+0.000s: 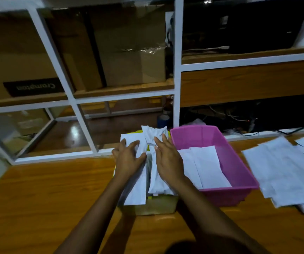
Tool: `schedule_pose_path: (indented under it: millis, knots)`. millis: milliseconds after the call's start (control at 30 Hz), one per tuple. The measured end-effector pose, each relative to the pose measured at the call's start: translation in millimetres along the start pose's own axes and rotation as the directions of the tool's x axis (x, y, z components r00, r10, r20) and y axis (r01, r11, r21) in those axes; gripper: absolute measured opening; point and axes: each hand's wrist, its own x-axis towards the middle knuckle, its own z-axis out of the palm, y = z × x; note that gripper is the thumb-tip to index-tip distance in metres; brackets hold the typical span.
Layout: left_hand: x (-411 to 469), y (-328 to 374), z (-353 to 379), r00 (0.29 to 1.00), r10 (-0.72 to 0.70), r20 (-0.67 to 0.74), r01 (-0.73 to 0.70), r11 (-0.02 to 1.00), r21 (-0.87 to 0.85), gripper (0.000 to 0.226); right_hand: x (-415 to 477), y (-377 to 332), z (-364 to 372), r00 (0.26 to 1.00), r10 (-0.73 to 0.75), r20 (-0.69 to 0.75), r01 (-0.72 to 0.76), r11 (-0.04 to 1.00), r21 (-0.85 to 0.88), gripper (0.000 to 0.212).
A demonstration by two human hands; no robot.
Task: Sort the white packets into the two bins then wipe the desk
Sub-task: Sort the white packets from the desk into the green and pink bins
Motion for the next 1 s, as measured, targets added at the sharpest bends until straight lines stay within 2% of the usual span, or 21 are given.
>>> schedule_pose_path:
  millis: [100,233,333,367,433,533,600,667,700,767,933,1000]
  knots:
    - [29,-17,20,0.993,-0.025,0.116,0.010,0.993,0.121,0.067,27,10,34,0.991,0.073,0.112,-0.058,0.989,-0.136,0.040]
    - [38,-16,42,0.990,-0.031,0.139,-0.006,0.965,0.263,0.039,46,30,70,0.951,0.205,0.232,-0.118,0.933,-0.340,0.039]
    - [39,-20,55,0.972,-0.025,0.235,-0.060,0.935,0.348,0.042,50,54,91,0.918,0.265,0.296,-0.099,0.874,-0.475,0.034]
    - [42,-25,62,0.947,-0.014,0.321,-0.119,0.913,0.390,0.045,50,59,95,0.904,0.286,0.319,-0.089,0.854,-0.512,0.035]
    - [50,-34,67,0.852,0.011,0.523,-0.287,0.846,0.449,0.052,48,58,95,0.879,0.302,0.369,-0.060,0.838,-0.542,0.044]
    - [66,-44,68,0.688,0.008,0.725,-0.463,0.774,0.431,0.088,58,51,85,0.834,0.299,0.464,-0.032,0.865,-0.501,0.066]
    - [72,-42,62,0.588,-0.023,0.809,-0.562,0.707,0.429,0.114,69,48,73,0.745,0.298,0.597,0.053,0.865,-0.499,0.081]
    - [73,-38,56,0.538,-0.084,0.839,-0.601,0.660,0.451,0.127,76,47,69,0.593,0.377,0.712,0.152,0.816,-0.558,0.101]
    - [74,-36,56,0.528,-0.100,0.844,-0.618,0.636,0.462,0.129,76,48,71,0.535,0.420,0.733,0.201,0.779,-0.594,0.111]
    - [74,-36,63,0.535,-0.120,0.837,-0.618,0.621,0.483,0.128,75,52,80,0.480,0.481,0.734,0.259,0.722,-0.642,0.122]
    - [76,-53,86,0.565,-0.178,0.805,-0.490,0.713,0.502,0.130,79,67,98,0.449,0.543,0.709,0.232,0.696,-0.680,0.126]
    - [79,-58,94,0.567,-0.172,0.806,-0.475,0.731,0.490,0.127,79,73,103,0.465,0.540,0.702,0.225,0.695,-0.683,0.126]
